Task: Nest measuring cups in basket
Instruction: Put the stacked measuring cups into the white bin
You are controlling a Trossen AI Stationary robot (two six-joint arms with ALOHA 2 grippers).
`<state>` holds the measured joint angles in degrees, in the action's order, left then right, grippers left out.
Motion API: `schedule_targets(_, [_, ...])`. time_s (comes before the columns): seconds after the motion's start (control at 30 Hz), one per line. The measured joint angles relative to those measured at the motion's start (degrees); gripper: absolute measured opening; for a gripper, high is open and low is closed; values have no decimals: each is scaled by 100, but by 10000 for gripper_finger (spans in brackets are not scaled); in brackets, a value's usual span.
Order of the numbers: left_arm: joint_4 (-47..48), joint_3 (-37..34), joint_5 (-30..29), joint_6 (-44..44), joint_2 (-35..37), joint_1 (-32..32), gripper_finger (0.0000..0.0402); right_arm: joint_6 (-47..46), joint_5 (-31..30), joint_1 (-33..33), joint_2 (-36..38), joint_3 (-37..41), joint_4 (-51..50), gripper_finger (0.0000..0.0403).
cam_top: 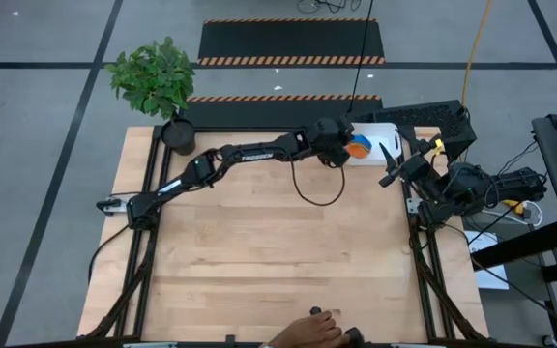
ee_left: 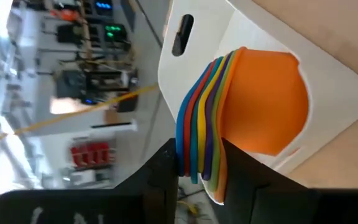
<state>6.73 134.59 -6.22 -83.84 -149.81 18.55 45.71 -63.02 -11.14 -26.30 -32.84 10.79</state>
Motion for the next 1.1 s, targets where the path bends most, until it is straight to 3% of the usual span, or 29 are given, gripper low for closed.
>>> schedule_targets(0.17, [765,-4,-31,519,274,-47,88,-10,1,-2,-2,0,1,231])
schedule_targets(0.43, [1219,-4,-570,415,382,-308,88,-7,2,-2,-1,0,7,231])
schedule_targets(0.73, [-398,-21,-237,-118,359,-367,88,-6,2,-2,-1,2,10,231])
schedule_targets(1.0, [-1278,-30,550,-638,95,-198,88,-4,6,-2,0,2,66,231])
schedule_targets(1.1, [-1436,-31,536,-890,-111,-143,88,7,20,-4,2,2,111,231])
